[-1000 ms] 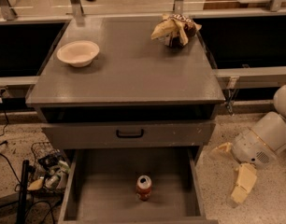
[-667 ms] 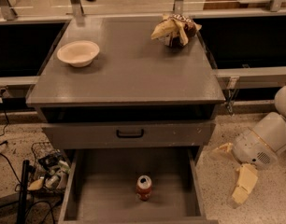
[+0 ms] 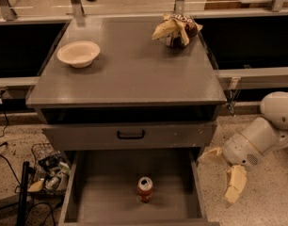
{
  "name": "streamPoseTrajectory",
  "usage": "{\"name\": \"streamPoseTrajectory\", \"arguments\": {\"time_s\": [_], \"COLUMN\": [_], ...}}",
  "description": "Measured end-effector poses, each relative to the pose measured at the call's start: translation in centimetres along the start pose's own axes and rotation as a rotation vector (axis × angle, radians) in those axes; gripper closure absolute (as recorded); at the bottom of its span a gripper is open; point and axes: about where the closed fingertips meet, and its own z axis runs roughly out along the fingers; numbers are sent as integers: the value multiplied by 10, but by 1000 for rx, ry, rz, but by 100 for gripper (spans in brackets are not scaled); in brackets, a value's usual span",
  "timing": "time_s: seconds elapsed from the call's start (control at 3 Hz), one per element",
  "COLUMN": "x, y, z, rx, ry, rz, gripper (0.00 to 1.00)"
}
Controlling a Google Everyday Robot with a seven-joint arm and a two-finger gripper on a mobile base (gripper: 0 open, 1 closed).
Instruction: Pick coke can from middle drawer and place on counter
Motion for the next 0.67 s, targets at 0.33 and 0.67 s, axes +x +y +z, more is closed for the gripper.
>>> {"name": "streamPoseTrajectory", "arguments": {"time_s": [0.33, 0.67], "x": [0, 3], "y": [0, -4], "z": [0, -3], "rx": [0, -35], "ry": [0, -106], "rz": [0, -19], "gripper": [0, 0]}}
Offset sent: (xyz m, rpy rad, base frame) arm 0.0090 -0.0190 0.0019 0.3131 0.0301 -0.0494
